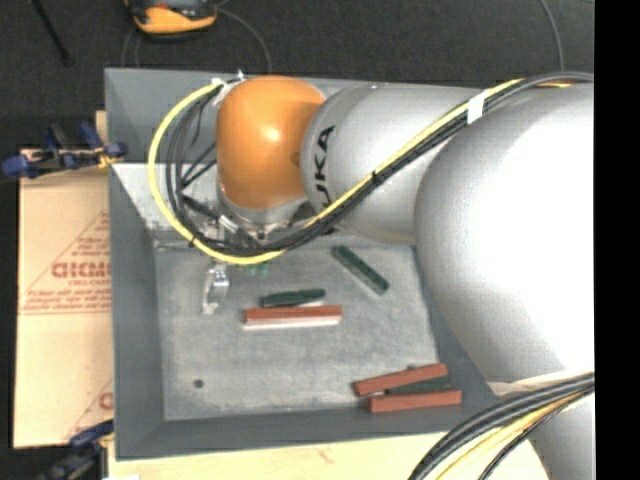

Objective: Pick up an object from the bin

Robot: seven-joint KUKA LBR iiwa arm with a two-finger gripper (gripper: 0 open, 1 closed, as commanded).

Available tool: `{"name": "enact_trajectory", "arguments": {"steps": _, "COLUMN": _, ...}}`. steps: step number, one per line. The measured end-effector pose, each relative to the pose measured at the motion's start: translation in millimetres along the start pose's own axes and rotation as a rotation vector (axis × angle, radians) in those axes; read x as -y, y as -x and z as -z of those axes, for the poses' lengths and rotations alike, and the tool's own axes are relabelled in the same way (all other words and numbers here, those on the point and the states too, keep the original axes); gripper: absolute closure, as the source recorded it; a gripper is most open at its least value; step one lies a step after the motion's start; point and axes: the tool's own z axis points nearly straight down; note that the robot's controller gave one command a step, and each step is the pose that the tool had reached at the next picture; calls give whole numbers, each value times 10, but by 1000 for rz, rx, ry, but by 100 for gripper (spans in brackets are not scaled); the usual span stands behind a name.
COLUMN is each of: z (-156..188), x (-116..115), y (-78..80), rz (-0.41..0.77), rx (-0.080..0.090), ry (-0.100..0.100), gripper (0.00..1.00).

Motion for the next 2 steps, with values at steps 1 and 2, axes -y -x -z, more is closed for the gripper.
{"name": "enact_trajectory", "arguments": {"steps": 1, "z": -94, "x": 162, "y": 12, "rz": 65, "rx": 4, "ry": 0, "gripper": 0}}
{"name": "enact_trajectory", "arguments": {"steps": 2, "z": -417, "x": 596, "y": 119, "rz": 313, "rx": 1, "ry": -4, "gripper": 0}}
